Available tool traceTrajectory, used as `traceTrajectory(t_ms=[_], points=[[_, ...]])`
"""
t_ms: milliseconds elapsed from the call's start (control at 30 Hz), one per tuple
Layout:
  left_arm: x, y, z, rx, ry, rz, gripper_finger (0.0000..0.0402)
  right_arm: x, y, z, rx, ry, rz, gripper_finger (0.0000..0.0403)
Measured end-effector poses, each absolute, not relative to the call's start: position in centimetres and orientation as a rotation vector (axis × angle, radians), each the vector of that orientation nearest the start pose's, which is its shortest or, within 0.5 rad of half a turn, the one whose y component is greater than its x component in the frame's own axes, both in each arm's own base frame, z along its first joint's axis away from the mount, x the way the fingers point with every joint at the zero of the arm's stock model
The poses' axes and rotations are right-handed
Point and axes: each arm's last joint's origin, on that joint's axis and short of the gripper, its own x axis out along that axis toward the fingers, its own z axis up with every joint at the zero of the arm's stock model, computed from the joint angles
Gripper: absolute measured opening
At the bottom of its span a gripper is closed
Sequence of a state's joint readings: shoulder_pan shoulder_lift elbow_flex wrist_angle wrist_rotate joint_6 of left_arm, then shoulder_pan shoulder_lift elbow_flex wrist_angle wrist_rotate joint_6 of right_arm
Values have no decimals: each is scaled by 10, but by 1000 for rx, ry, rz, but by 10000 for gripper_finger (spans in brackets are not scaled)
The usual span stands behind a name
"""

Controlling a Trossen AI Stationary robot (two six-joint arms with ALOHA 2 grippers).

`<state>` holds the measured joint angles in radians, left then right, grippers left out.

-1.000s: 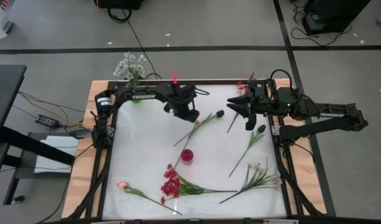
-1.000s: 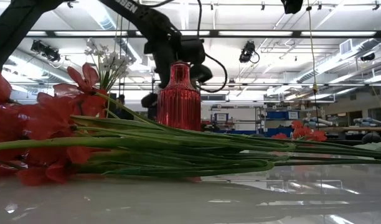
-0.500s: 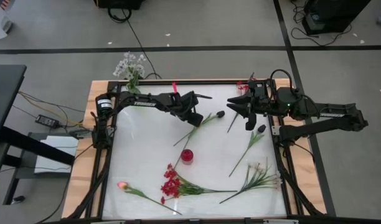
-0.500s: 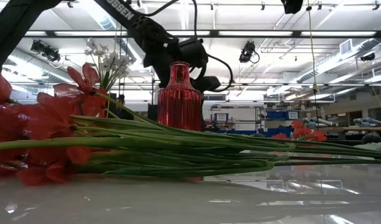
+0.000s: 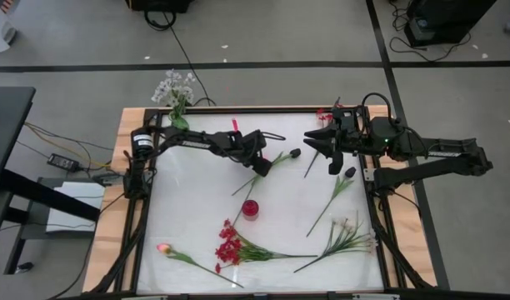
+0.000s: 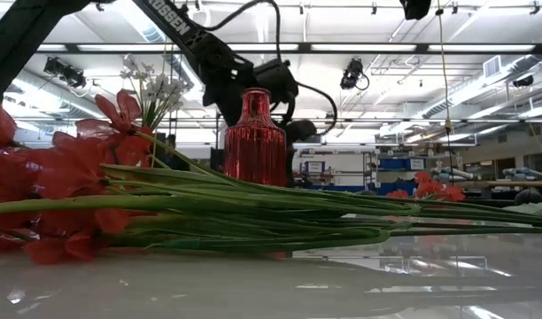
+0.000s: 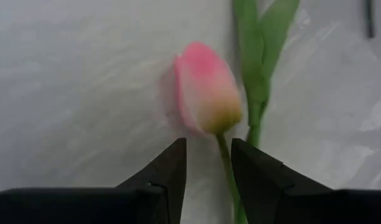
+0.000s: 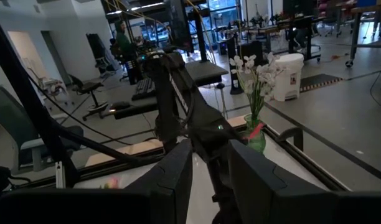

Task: Sort flowers into vase by color
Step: Put the top pink flowers into the green flower vase

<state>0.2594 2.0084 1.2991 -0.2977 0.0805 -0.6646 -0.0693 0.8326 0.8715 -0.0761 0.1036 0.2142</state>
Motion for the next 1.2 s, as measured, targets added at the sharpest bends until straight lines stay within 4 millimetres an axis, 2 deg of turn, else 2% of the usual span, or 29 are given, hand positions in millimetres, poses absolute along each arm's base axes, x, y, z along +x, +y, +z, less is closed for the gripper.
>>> traceTrajectory(t_ms=[267,367,500,667,867,1000,1100,1200], points=[[401,95,138,-772,923,468,128,181,-16,366,213,3,-174,113],[401,95,137,-772,928,472,98,181,-16,366,213,3,-174,113],[400,96,139,-772,931,478,25,181,-16,366,213,2,-174,113],[408,96,152,-735,913,432,13,181,-16,366,213,2,-174,113],[425,101,192,-580,876,375,10,181,-16,367,213,-5,-173,113],[439,106,236,-464,779,374,9,181,-16,367,213,-5,-173,113],[444,109,273,-295,712,501,9,181,-16,367,213,-5,-173,113],[443,114,301,-130,657,694,8,181,-16,367,213,-5,-173,113]])
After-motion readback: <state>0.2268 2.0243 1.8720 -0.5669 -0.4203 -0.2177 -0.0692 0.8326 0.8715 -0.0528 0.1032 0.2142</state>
